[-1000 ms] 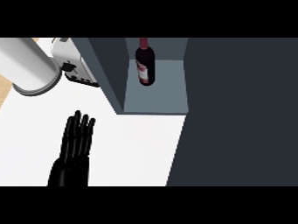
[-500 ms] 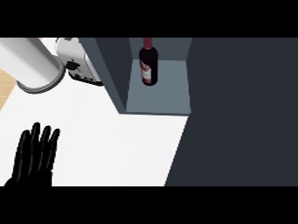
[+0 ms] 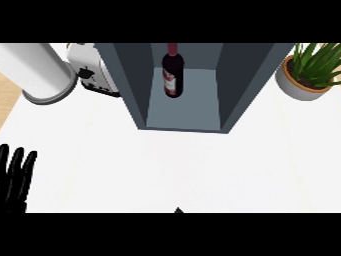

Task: Pick up the wine, place it into the cabinet and close the cabinet

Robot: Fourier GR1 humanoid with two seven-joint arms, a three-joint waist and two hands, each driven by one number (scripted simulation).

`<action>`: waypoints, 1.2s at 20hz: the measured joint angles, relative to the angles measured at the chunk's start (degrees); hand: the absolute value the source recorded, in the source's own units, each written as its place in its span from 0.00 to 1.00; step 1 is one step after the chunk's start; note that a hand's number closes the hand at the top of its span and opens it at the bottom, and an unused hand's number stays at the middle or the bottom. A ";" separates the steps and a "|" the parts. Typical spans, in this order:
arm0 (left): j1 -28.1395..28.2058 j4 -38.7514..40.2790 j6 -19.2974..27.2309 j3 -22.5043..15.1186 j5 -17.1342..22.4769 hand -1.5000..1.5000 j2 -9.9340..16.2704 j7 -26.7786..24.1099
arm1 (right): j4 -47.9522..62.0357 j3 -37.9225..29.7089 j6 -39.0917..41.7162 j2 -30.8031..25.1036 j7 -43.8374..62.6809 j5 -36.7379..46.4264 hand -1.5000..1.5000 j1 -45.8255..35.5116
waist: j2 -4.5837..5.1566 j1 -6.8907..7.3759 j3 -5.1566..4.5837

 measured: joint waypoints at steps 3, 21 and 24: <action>2.21 -0.86 -3.44 3.22 2.33 0.00 2.16 -0.42 | 2.36 2.13 -6.45 0.24 0.82 0.12 1.00 -6.95 | 0.05 0.38 0.00; 5.66 2.26 -18.72 17.66 12.79 0.00 8.42 0.34 | 41.41 -8.45 -25.18 2.77 -3.11 -19.75 1.00 -56.64 | 0.82 2.11 0.26; 5.30 3.15 -20.41 19.60 14.19 0.00 9.15 1.11 | 50.02 -11.43 -22.58 2.97 -6.38 -24.85 1.00 -62.22 | 1.04 2.12 0.25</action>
